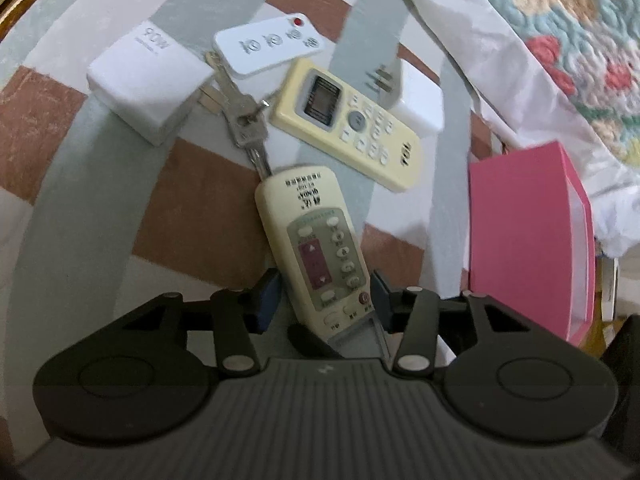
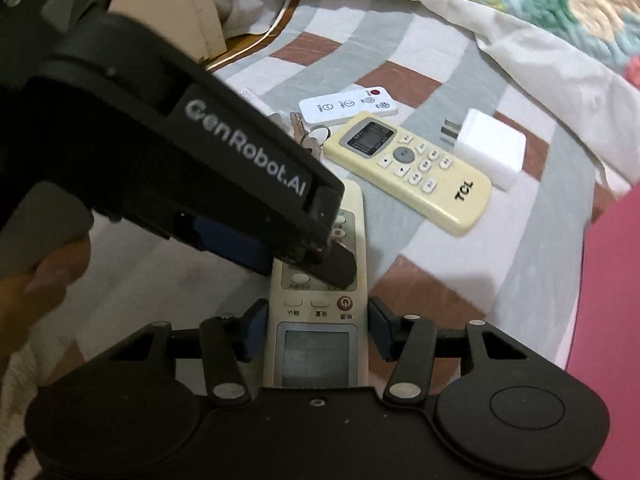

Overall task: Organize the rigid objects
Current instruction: 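Carry the cream remote with the left gripper into the pink box and open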

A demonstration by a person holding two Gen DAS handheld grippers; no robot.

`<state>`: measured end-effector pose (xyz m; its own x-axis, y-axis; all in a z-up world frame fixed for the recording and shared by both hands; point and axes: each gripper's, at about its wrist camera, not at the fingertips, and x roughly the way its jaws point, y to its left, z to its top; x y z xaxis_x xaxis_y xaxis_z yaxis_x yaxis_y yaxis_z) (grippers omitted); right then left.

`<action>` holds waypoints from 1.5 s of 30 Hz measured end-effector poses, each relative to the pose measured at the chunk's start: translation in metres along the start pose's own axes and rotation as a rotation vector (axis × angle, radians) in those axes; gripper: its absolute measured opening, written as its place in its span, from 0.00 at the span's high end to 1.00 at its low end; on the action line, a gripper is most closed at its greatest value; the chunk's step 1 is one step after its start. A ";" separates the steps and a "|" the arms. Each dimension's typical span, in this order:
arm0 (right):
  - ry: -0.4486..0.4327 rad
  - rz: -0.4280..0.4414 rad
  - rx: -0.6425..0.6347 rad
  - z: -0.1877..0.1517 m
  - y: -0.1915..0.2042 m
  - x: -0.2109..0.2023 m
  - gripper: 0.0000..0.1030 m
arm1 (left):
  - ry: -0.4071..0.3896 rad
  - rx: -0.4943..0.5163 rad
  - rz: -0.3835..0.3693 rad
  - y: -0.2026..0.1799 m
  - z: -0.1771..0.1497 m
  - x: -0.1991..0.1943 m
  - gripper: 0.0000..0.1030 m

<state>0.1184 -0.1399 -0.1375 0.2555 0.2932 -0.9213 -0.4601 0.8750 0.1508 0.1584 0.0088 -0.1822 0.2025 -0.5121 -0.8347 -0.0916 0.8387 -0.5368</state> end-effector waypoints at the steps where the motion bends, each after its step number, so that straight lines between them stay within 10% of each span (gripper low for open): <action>1: -0.008 -0.004 0.000 -0.001 0.001 -0.003 0.44 | 0.000 0.013 -0.003 -0.003 -0.003 -0.002 0.55; 24: -0.279 -0.170 0.240 -0.019 -0.045 -0.182 0.44 | -0.103 0.540 -0.171 -0.177 -0.026 -0.098 0.55; 35: -0.277 -0.281 0.395 -0.041 -0.155 -0.210 0.44 | 0.000 0.621 -0.228 -0.291 -0.011 -0.018 0.55; 45: -0.108 -0.323 0.368 -0.060 -0.231 -0.165 0.44 | 0.177 0.523 -0.228 -0.310 -0.007 0.098 0.55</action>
<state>0.1310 -0.4133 -0.0416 0.4312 0.0059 -0.9023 -0.0170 0.9999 -0.0015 0.1997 -0.3030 -0.0982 -0.0088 -0.6751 -0.7377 0.4364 0.6611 -0.6103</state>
